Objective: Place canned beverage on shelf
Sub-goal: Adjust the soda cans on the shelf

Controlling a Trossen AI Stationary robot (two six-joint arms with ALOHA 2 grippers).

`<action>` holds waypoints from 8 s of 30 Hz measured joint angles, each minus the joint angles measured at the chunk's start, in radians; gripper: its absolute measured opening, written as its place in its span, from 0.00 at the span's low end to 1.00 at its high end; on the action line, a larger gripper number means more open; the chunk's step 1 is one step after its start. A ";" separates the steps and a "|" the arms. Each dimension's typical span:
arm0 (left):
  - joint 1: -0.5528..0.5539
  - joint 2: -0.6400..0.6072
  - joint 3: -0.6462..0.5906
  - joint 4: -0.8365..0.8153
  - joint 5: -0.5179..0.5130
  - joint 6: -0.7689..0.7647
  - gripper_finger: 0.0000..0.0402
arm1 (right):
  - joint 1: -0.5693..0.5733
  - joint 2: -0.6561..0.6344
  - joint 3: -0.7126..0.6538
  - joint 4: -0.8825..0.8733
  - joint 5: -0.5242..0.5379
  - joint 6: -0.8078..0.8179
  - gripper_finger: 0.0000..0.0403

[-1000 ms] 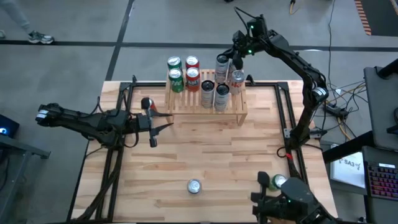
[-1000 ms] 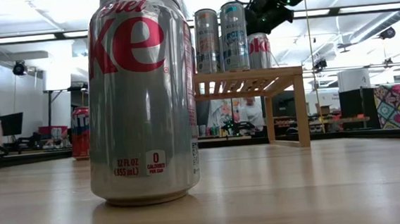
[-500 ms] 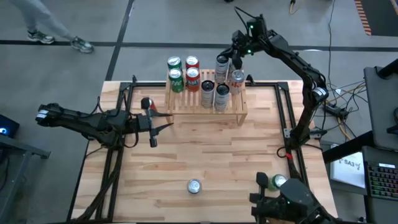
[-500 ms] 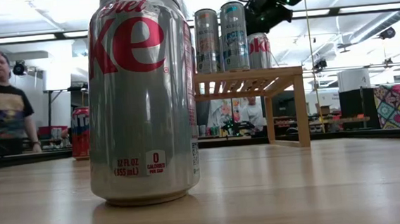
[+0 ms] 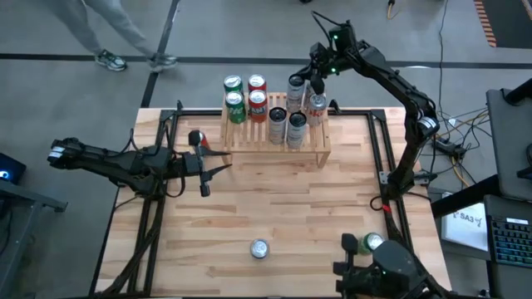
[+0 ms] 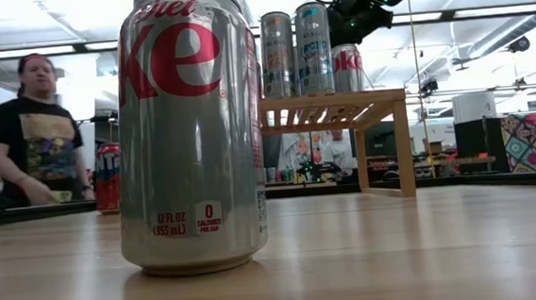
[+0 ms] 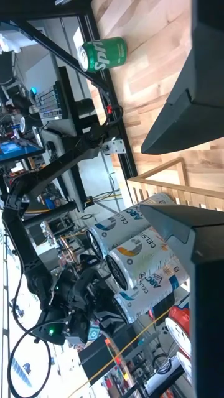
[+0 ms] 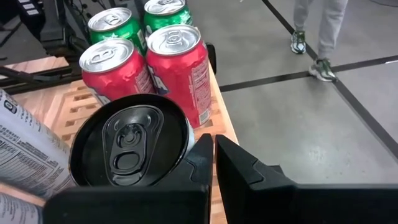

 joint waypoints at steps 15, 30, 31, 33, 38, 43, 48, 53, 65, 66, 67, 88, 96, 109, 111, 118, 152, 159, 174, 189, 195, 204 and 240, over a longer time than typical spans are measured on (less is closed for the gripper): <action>0.000 0.000 0.000 0.001 0.000 -0.008 0.31 | 0.008 -0.037 0.000 0.078 0.097 0.091 0.02; 0.000 0.000 0.000 0.001 0.000 -0.042 0.31 | 0.223 -0.156 0.000 0.014 0.486 0.157 0.02; 0.000 0.000 0.000 0.000 0.000 -0.042 0.31 | 0.244 -0.156 0.000 0.001 0.532 0.166 0.02; 0.000 0.000 0.000 0.000 0.000 -0.042 0.31 | 0.286 -0.156 0.000 -0.017 0.616 0.191 0.02; 0.000 0.000 0.000 0.000 0.000 -0.042 0.31 | 0.359 -0.156 0.000 -0.039 0.807 0.244 0.02; 0.000 0.000 0.000 0.000 0.000 -0.042 0.31 | 0.387 -0.157 0.000 -0.049 0.872 0.289 0.02; 0.000 0.000 0.000 -0.002 0.000 -0.042 0.31 | 0.387 -0.151 0.000 -0.103 0.873 0.304 0.02; 0.000 0.000 0.000 -0.008 0.000 -0.042 0.31 | 0.389 -0.149 -0.001 -0.122 0.873 0.317 0.02; 0.000 0.000 0.000 -0.008 0.001 -0.045 0.31 | 0.400 -0.151 0.000 -0.154 0.873 0.334 0.02; 0.000 0.000 0.000 -0.008 0.001 -0.045 0.31 | 0.402 -0.151 0.000 -0.154 0.873 0.334 0.02; 0.000 0.000 0.000 -0.008 0.001 -0.045 0.31 | 0.403 -0.151 0.000 -0.155 0.873 0.334 0.02; 0.000 0.000 0.000 -0.021 0.001 -0.068 0.31 | 0.405 -0.172 -0.002 -0.158 0.872 0.340 0.02; 0.000 0.000 0.000 -0.021 0.001 -0.068 0.31 | 0.405 -0.170 -0.002 -0.078 0.871 0.322 0.02; 0.000 0.000 0.000 -0.021 0.001 -0.068 0.31 | 0.405 -0.121 -0.002 -0.059 0.871 0.315 0.02; 0.000 0.000 0.000 -0.021 0.001 -0.068 0.31 | 0.407 -0.121 -0.002 -0.060 0.871 0.321 0.02; 0.000 0.000 0.000 -0.021 0.001 -0.068 0.31 | 0.420 -0.121 -0.002 -0.061 0.871 0.344 0.02; 0.000 0.000 0.000 -0.021 0.001 -0.068 0.31 | 0.412 -0.150 0.000 0.030 0.873 0.288 0.02; 0.000 0.000 0.000 -0.021 0.001 -0.068 0.31 | 0.337 -0.150 0.000 0.038 0.874 0.270 0.02; 0.000 0.000 0.000 -0.021 0.001 -0.068 0.31 | 0.261 -0.146 0.000 -0.033 0.810 0.264 0.02; 0.000 0.000 0.000 -0.021 0.001 -0.078 0.31 | 0.269 -0.143 0.000 -0.115 0.811 0.304 0.02; 0.000 0.000 0.000 -0.021 0.003 -0.086 0.31 | 0.302 -0.143 -0.001 -0.125 0.812 0.307 0.02; 0.000 0.000 0.000 -0.021 0.004 -0.096 0.31 | 0.328 -0.146 -0.001 -0.133 0.812 0.350 0.02; 0.000 0.001 0.000 -0.039 -0.018 -0.068 0.31 | 0.449 -0.214 -0.001 -0.089 0.829 0.377 0.02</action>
